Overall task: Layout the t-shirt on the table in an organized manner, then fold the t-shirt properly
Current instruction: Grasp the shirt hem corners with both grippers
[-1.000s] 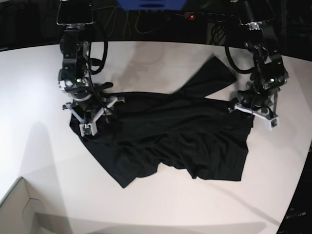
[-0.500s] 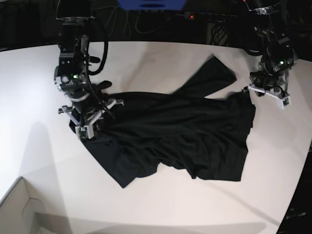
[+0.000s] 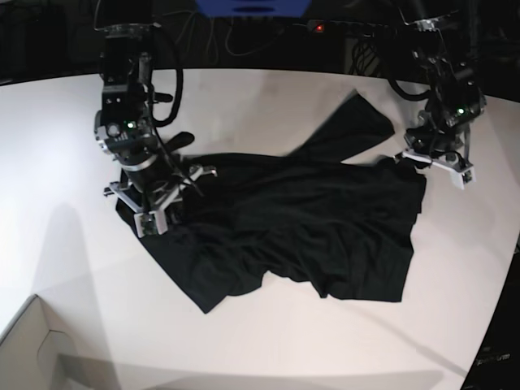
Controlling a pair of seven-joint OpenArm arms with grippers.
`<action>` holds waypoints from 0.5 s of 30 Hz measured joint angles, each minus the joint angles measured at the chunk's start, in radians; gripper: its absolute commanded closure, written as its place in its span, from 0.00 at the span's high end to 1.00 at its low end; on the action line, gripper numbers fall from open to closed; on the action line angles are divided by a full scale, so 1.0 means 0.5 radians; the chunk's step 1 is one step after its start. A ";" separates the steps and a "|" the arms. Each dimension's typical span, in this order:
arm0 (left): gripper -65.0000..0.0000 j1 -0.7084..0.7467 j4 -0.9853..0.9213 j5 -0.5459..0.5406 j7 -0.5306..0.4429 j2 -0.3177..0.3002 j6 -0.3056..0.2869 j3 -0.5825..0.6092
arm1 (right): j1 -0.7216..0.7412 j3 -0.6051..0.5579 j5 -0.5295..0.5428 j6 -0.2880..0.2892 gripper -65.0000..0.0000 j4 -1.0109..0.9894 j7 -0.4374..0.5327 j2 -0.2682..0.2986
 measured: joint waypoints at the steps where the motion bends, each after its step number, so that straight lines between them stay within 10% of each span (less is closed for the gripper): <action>1: 0.23 0.002 0.001 0.008 0.007 0.002 -0.001 0.011 | 0.000 -0.002 0.001 -0.001 0.00 0.000 0.001 -0.004; 9: 0.25 0.007 0.000 -0.001 0.018 0.018 -0.001 0.051 | -0.001 -0.035 -0.005 -0.001 0.00 -0.002 0.000 0.000; 15: 0.51 0.036 0.050 -0.001 0.034 0.018 0.000 0.051 | 0.000 -0.035 -0.005 -0.001 0.00 -0.002 0.000 0.001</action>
